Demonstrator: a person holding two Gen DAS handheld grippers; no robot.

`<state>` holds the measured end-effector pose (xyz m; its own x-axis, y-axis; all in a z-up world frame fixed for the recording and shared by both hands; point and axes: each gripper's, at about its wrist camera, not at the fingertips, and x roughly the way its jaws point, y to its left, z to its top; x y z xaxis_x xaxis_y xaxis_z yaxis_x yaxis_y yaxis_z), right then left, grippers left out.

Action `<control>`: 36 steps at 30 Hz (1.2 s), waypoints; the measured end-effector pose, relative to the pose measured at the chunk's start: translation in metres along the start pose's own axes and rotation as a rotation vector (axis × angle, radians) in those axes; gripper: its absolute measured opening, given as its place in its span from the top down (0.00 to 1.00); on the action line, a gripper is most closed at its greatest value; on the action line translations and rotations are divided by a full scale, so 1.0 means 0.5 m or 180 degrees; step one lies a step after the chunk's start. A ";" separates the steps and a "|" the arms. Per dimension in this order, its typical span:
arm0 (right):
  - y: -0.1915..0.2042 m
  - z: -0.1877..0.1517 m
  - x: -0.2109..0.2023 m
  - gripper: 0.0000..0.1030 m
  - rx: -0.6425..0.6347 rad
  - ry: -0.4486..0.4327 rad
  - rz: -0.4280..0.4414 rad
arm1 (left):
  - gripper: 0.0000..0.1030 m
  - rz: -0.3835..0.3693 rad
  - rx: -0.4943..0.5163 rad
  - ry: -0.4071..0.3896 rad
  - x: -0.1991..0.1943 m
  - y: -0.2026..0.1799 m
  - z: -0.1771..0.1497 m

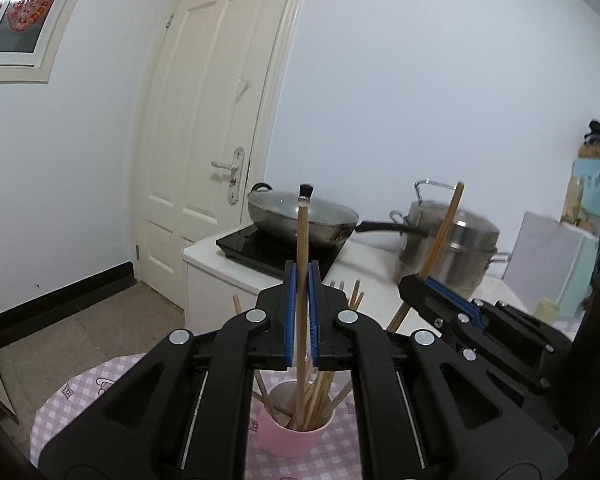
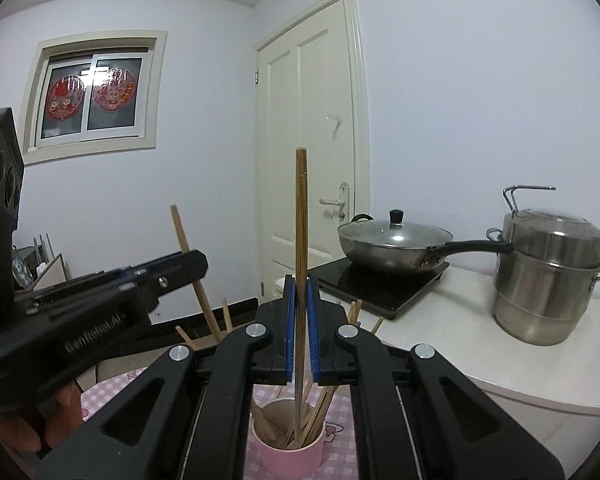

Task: Organize utensils

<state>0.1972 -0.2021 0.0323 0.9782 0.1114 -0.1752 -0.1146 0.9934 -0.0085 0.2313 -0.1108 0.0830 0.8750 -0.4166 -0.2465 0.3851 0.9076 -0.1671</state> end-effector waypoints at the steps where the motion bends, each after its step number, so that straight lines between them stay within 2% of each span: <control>1: 0.000 -0.005 0.004 0.96 0.0006 0.0019 0.0002 | 0.94 0.0024 0.0014 0.0013 0.007 0.001 -0.006; 9: -0.004 -0.045 0.027 0.96 0.0074 0.0177 0.0039 | 0.94 0.0083 0.0040 0.0231 0.061 0.017 -0.062; 15: -0.001 -0.082 0.028 0.96 0.0093 0.0257 0.0022 | 0.94 0.0019 -0.0017 0.0345 0.074 0.037 -0.103; 28: -0.003 -0.113 0.030 0.96 0.0181 0.0328 -0.0011 | 0.94 -0.0044 -0.0004 0.0429 0.075 0.043 -0.119; 36: -0.009 -0.127 0.055 0.95 0.0220 0.0464 -0.0029 | 0.94 -0.0025 -0.0019 0.0552 0.086 0.051 -0.130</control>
<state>0.2136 -0.2053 -0.0349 0.9431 0.1021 -0.3165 -0.0889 0.9945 0.0561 0.2597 -0.1089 0.0063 0.8079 -0.4268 -0.4063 0.3896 0.9042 -0.1752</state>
